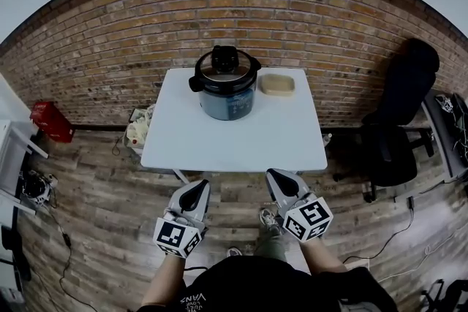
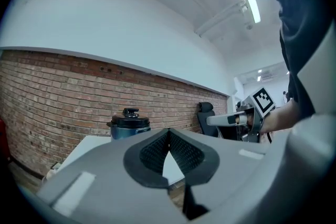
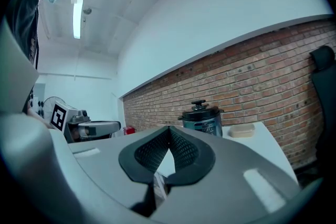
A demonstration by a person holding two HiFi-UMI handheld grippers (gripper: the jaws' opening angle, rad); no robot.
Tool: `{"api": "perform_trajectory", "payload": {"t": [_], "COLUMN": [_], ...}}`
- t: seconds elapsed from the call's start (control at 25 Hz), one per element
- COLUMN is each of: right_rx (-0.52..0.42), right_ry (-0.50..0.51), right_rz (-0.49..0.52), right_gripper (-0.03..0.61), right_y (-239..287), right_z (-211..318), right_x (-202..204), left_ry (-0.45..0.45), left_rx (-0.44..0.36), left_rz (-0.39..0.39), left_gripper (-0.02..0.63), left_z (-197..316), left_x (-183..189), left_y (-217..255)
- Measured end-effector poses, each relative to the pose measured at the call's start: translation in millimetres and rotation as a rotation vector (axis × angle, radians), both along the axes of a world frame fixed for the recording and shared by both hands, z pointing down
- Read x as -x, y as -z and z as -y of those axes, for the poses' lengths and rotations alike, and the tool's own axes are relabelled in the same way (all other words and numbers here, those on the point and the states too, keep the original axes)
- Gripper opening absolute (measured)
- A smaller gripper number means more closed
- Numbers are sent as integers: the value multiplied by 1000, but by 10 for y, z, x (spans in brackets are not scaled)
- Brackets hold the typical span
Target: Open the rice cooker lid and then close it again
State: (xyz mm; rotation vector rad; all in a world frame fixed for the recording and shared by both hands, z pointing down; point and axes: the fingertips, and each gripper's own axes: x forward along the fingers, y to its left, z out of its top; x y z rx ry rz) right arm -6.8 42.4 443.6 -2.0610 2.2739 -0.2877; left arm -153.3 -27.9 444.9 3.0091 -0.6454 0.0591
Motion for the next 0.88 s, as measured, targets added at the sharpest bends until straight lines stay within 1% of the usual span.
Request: {"api": "perform_trajectory", "payload": {"t": [0.2,0.36,0.64,0.88], "right_rx": [2,9,2,-5], "right_ry": [-8,-16,-29,-33], "right_rz": [-9,-13,-14,-10], "right_gripper": [5,5,5,5], "right_y": [-43,-41,-56,-76], "right_z": [-55,-90,-170,-224], "right_x": [43,60,93,152], "left_ry": [5,9,9,0], "left_rx": [-37,-30,-37,-45], "left_rz": [-32,-30,-42,-37], "left_gripper": [2,2,2,2], "left_z": [-48,-77,-140,-193], "left_x": [33,58,90,126], "left_y": [19,17,22,-21]}}
